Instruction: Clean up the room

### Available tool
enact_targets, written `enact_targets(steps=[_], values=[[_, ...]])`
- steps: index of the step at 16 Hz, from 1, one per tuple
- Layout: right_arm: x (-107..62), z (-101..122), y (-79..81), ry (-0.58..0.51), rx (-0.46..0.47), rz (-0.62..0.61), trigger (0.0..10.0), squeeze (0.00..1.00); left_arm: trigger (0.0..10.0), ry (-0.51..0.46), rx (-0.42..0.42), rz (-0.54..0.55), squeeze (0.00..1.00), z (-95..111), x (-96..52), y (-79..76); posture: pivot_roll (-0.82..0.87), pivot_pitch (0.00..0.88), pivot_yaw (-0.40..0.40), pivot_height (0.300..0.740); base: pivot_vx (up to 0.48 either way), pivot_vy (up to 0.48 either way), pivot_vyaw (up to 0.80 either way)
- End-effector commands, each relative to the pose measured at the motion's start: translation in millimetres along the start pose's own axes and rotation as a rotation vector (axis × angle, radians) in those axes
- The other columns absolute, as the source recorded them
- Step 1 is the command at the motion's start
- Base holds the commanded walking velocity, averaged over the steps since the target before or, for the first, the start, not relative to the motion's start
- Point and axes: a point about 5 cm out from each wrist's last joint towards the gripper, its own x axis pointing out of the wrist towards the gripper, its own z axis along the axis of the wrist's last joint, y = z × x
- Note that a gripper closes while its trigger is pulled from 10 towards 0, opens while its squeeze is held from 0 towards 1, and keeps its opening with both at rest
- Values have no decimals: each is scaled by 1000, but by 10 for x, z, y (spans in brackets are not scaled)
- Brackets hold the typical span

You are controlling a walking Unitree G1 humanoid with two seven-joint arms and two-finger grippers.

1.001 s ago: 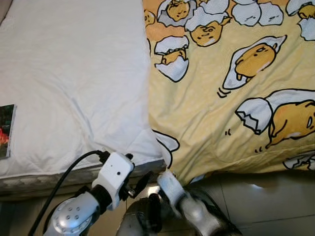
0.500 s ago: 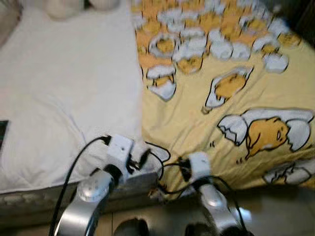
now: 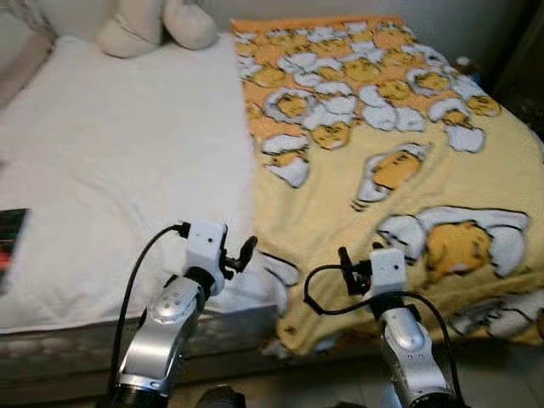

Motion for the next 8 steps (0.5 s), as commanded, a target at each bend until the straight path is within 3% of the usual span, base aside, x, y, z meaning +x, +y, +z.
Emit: enact_targets(steps=[1, 3, 4, 5, 8], values=[[31, 5, 51, 11, 32, 6, 10000, 1000, 10000, -6, 35, -13, 0, 2, 19, 13, -82, 0, 39, 740, 0, 480, 0], [82, -22, 79, 69, -1, 10, 10000, 1000, 10000, -16, 79, -19, 0, 17, 64, -16, -81, 0, 43, 740, 0, 0, 0], [90, -15, 84, 69, -3, 8, 10000, 278, 10000, -17, 74, -20, 0, 17, 67, -16, -81, 0, 44, 740, 0, 0, 0], [144, -7, 99, 87, 15, 0, 10000, 0, 10000, -25, 63, -21, 0, 27, 59, -9, -76, 0, 45, 740, 0, 0, 0], [162, -32, 111, 105, 41, -15, 10000, 0, 10000, -15, 67, -26, 0, -11, 3, 8, -67, 0, 53, 740, 0, 0, 0]])
